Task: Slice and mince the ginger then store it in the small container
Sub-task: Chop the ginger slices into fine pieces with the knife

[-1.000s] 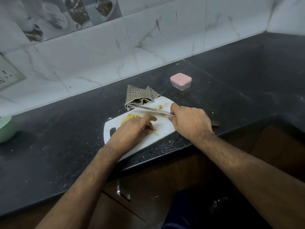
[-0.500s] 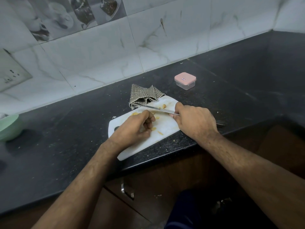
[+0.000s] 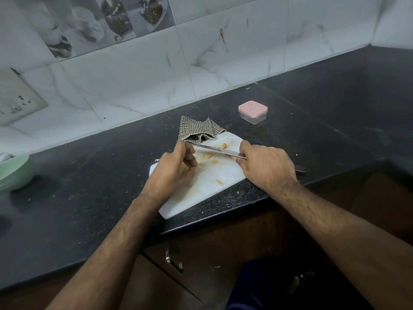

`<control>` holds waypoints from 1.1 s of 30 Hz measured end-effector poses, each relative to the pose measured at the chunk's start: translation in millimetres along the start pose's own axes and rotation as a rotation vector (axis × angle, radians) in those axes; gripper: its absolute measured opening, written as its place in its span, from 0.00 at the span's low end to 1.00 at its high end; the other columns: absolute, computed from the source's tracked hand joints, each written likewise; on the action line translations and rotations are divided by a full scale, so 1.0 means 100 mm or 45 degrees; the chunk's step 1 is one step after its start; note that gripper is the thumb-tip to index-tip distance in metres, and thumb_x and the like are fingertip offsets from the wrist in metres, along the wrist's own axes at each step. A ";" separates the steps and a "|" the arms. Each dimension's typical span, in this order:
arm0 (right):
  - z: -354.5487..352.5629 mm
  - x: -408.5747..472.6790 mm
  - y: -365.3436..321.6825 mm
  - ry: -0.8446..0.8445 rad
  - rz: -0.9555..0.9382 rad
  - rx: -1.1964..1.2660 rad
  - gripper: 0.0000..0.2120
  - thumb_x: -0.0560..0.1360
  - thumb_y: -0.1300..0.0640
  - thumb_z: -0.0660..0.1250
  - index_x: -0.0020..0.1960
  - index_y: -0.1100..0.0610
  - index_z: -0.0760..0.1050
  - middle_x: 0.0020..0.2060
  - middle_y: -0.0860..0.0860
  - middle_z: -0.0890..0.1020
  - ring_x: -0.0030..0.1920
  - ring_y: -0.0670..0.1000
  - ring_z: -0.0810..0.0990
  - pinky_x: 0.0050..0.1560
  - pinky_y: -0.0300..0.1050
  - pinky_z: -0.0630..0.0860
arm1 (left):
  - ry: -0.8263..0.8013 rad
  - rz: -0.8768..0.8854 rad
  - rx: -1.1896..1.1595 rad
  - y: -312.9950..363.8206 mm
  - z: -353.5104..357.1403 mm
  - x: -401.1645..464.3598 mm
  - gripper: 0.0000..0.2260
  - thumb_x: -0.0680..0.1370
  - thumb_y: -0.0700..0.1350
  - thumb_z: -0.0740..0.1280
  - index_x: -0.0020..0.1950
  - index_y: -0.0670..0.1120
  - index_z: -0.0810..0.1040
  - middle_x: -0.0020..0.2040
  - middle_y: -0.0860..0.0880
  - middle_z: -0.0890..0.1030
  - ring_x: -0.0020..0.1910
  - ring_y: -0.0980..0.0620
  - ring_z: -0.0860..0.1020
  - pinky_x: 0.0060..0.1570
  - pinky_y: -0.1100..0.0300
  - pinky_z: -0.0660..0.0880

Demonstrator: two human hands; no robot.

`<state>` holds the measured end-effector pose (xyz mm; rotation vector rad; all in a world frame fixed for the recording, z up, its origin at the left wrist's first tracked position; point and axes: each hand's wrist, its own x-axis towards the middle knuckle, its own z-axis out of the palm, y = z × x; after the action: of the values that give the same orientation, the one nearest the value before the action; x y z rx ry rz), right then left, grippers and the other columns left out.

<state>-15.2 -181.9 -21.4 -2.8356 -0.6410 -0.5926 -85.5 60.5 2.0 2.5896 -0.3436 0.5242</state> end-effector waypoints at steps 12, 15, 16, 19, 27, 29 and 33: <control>0.00 0.02 -0.01 0.018 0.018 0.001 0.13 0.81 0.40 0.57 0.52 0.49 0.67 0.38 0.47 0.80 0.33 0.54 0.75 0.32 0.46 0.68 | 0.197 0.004 0.118 -0.30 -0.08 0.04 0.05 0.82 0.44 0.69 0.56 0.53 0.79 0.49 0.60 0.83 0.54 0.57 0.81 0.61 0.42 0.74; -0.01 0.02 -0.01 0.017 0.012 -0.009 0.13 0.82 0.40 0.57 0.53 0.49 0.68 0.39 0.47 0.80 0.34 0.54 0.75 0.32 0.46 0.68 | 0.064 0.072 0.183 -0.22 -0.02 0.00 0.03 0.80 0.49 0.72 0.53 0.55 0.84 0.49 0.60 0.82 0.55 0.56 0.76 0.58 0.47 0.66; -0.01 0.01 -0.01 0.013 0.012 -0.010 0.13 0.82 0.40 0.57 0.53 0.49 0.68 0.39 0.47 0.80 0.34 0.53 0.75 0.32 0.46 0.68 | -0.014 0.112 0.207 -0.18 0.02 0.00 0.05 0.79 0.50 0.73 0.55 0.55 0.85 0.51 0.60 0.81 0.55 0.56 0.74 0.55 0.50 0.63; -0.01 0.01 -0.02 0.009 0.012 -0.010 0.12 0.81 0.40 0.57 0.54 0.49 0.68 0.39 0.47 0.80 0.34 0.53 0.76 0.32 0.46 0.69 | -0.217 0.218 0.217 -0.08 0.18 0.00 0.11 0.79 0.54 0.71 0.60 0.56 0.84 0.53 0.60 0.79 0.55 0.59 0.70 0.50 0.55 0.57; -0.01 0.02 -0.01 0.012 0.010 0.005 0.12 0.81 0.40 0.57 0.54 0.48 0.68 0.37 0.47 0.79 0.35 0.52 0.79 0.33 0.47 0.75 | -0.182 0.109 0.228 0.16 0.34 0.00 0.01 0.79 0.50 0.72 0.49 0.55 0.83 0.50 0.58 0.77 0.55 0.55 0.72 0.53 0.54 0.57; -0.01 0.02 -0.01 0.015 0.009 0.012 0.12 0.81 0.40 0.57 0.53 0.49 0.68 0.38 0.47 0.79 0.35 0.52 0.78 0.34 0.47 0.74 | -0.150 0.117 0.335 0.20 0.33 -0.01 0.01 0.80 0.48 0.70 0.50 0.53 0.82 0.50 0.58 0.77 0.55 0.54 0.72 0.51 0.55 0.56; 0.00 0.02 -0.01 0.007 0.002 0.016 0.12 0.81 0.40 0.58 0.53 0.49 0.68 0.38 0.47 0.80 0.35 0.53 0.79 0.34 0.48 0.74 | -0.013 0.058 0.527 0.04 0.20 0.00 0.03 0.78 0.46 0.72 0.49 0.54 0.81 0.48 0.58 0.78 0.53 0.52 0.73 0.47 0.57 0.52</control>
<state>-13.5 -180.2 -20.8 -2.8215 -0.6397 -0.5937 -81.2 47.0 -12.6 2.9885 -0.3264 0.6572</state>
